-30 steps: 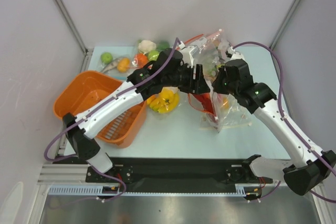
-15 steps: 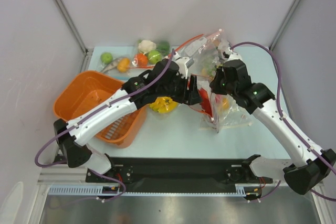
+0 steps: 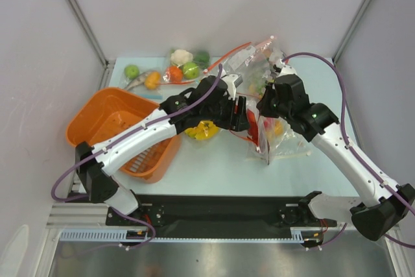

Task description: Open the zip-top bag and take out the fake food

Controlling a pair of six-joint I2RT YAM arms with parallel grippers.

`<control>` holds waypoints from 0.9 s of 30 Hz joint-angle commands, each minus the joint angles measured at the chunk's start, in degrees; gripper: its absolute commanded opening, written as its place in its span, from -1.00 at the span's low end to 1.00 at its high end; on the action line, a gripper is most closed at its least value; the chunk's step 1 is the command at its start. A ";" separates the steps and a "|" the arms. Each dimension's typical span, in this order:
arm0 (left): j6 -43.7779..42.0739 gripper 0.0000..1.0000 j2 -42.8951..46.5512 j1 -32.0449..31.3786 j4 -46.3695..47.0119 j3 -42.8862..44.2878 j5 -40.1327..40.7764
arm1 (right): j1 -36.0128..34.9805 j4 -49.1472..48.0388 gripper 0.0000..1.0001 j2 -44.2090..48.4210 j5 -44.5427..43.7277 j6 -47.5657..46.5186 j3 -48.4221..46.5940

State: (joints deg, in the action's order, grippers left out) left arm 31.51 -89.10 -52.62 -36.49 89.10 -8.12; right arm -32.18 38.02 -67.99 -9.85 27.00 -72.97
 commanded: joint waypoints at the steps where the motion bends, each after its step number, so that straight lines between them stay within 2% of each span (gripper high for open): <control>1: -0.04 0.29 -0.11 0.67 1.25 -0.42 -0.23 | -0.34 -2.78 -1.00 1.54 -0.70 0.77 -0.15; 23: 1.28 0.40 -3.71 3.05 8.80 -1.82 5.75 | -0.51 -4.53 -1.00 4.00 4.57 -0.81 1.34; 27: 1.28 0.33 -4.77 3.49 9.07 -1.47 4.87 | -0.95 -4.45 -1.00 4.35 5.27 -1.16 1.78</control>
State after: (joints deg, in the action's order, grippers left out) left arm 32.08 -92.86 -49.76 -30.11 87.20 -3.57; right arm -32.56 36.49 -65.45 -5.65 26.81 -71.26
